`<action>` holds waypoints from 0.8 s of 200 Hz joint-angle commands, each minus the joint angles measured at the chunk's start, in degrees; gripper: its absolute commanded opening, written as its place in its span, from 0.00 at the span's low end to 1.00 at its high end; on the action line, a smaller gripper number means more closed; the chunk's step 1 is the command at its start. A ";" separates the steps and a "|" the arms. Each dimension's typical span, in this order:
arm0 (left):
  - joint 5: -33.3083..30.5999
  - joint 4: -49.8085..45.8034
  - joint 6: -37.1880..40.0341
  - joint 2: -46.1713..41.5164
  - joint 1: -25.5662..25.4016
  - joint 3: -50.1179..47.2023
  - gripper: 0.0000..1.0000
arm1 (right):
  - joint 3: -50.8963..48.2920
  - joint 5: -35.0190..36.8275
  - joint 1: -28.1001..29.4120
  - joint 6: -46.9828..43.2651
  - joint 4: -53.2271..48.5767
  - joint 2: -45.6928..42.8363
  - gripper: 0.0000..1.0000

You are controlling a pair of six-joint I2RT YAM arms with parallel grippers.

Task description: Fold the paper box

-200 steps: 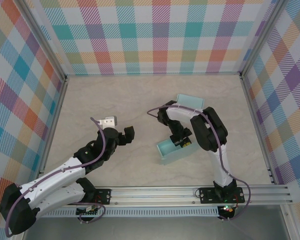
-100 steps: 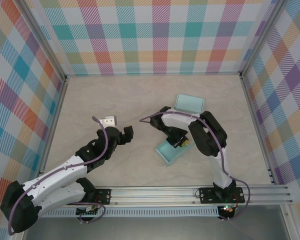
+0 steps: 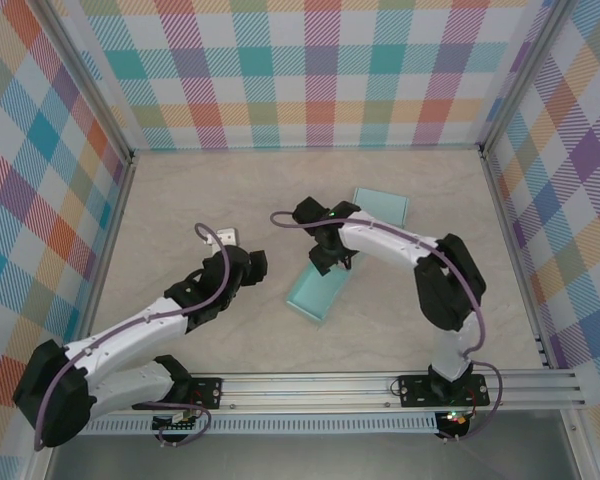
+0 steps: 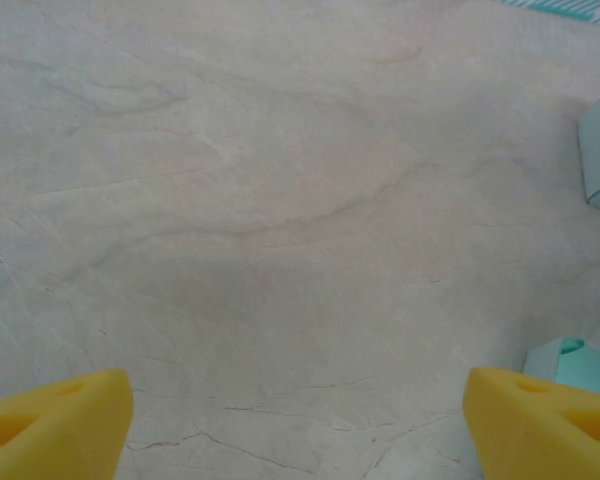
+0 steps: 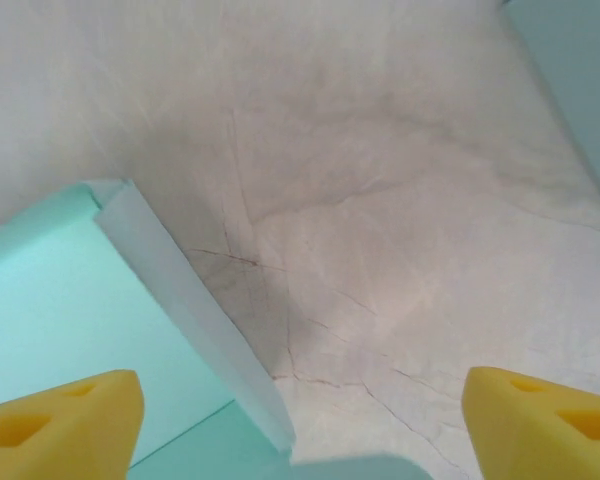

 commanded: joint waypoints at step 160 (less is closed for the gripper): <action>19.45 10.02 -2.84 24.92 0.12 1.59 0.34 | -43.85 -20.67 -13.69 38.49 18.82 -48.66 0.65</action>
